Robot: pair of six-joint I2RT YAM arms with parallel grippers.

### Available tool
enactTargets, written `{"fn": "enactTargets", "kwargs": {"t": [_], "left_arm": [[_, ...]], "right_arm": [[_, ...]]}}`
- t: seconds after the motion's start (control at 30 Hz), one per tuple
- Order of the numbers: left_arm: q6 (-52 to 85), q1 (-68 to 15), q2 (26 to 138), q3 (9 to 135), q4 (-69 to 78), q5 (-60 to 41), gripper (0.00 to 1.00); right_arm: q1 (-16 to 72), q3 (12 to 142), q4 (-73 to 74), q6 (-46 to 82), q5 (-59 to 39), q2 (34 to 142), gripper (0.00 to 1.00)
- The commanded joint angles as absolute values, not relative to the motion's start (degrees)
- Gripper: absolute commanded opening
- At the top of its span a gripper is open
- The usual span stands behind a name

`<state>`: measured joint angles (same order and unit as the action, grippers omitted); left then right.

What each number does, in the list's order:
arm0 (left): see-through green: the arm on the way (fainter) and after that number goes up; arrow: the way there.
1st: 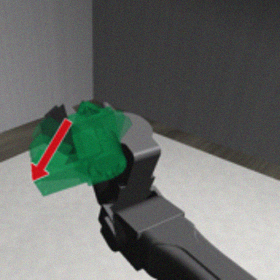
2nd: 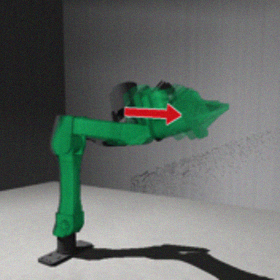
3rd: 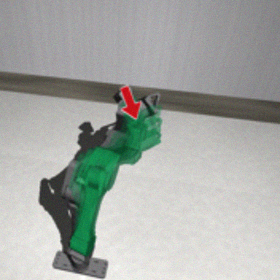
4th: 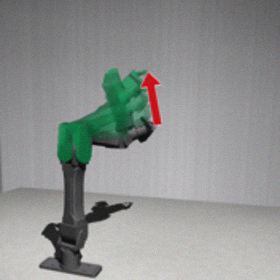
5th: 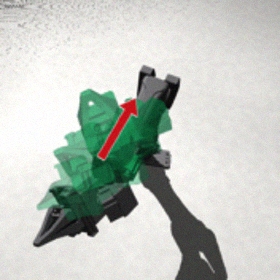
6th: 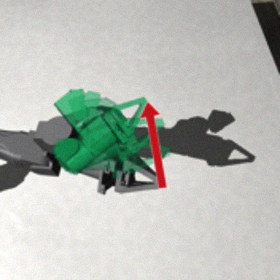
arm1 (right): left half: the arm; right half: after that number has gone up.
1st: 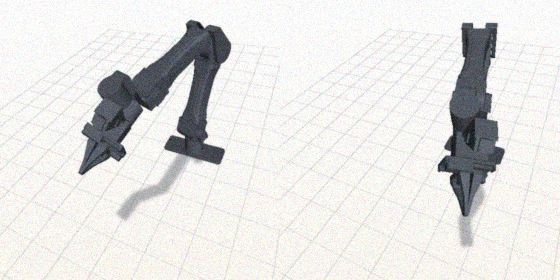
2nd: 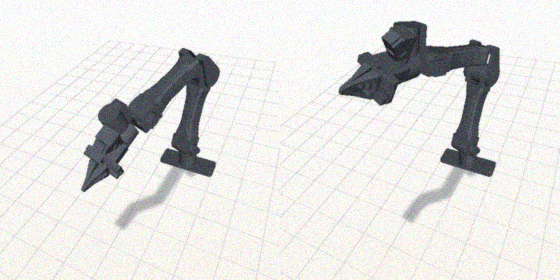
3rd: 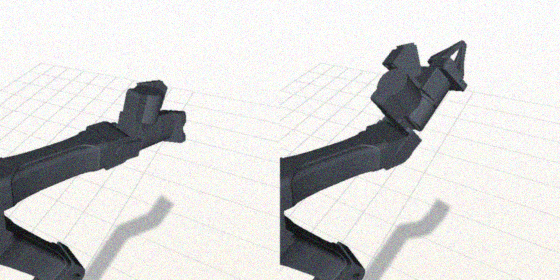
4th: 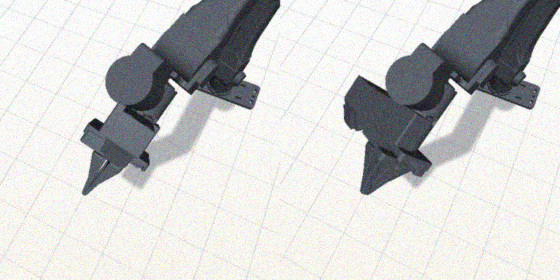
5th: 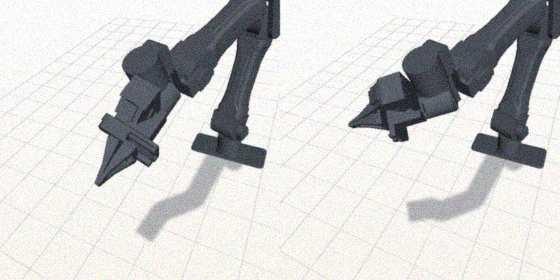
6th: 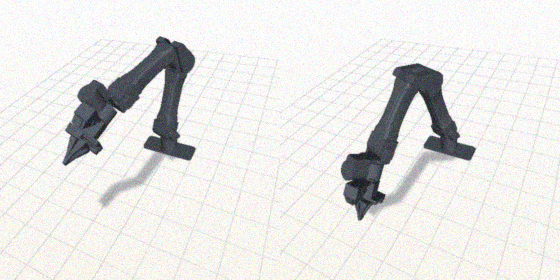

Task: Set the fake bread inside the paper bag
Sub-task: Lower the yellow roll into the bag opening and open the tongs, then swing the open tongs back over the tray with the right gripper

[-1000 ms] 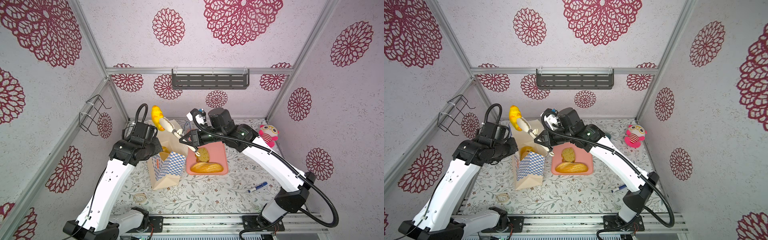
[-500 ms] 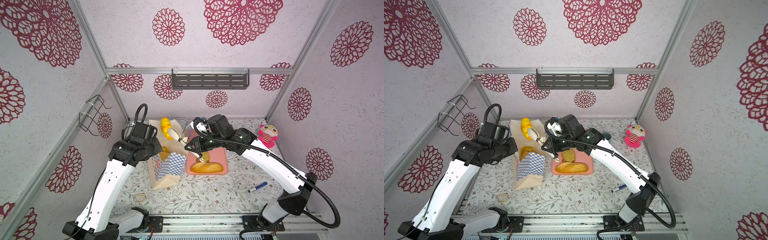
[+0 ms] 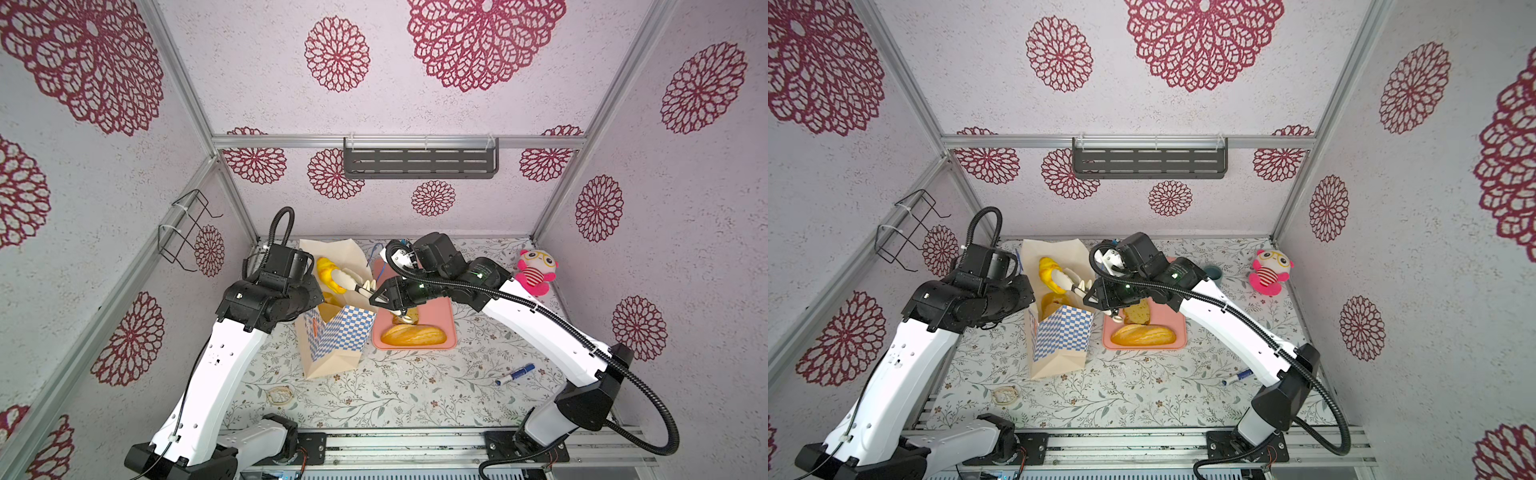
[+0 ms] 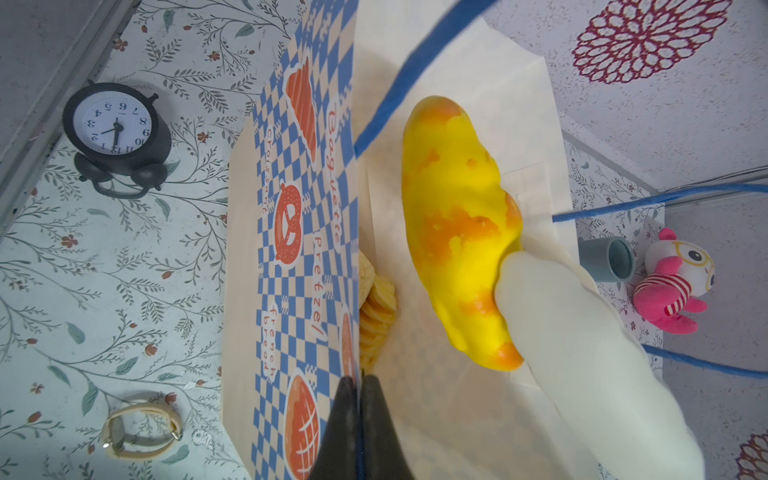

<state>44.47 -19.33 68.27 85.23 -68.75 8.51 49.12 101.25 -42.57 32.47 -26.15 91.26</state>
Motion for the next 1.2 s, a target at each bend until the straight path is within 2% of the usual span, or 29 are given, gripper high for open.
{"fn": "enactTargets", "kwargs": {"t": [0.0,0.4,0.67,0.83,1.17], "left_arm": [[45.2,-19.0,68.5,86.9,-67.5,9.5,0.0],[45.3,-19.0,67.9,86.3,-67.4,9.5,0.0],[45.5,-19.0,67.9,86.3,-67.1,9.4,0.0],[45.5,-19.1,67.9,86.4,-67.1,9.3,0.0],[45.7,-19.0,67.8,86.8,-67.3,9.4,0.0]], "right_arm": [[49.0,103.0,-39.2,31.4,-26.7,87.7,0.37],[48.5,104.3,-39.0,31.7,-25.3,88.1,0.39],[46.6,104.8,-37.7,31.8,-22.9,85.8,0.37],[41.1,104.2,-35.2,33.2,-23.2,82.0,0.35],[24.4,95.9,-31.5,36.7,-26.3,71.9,0.35]]}}
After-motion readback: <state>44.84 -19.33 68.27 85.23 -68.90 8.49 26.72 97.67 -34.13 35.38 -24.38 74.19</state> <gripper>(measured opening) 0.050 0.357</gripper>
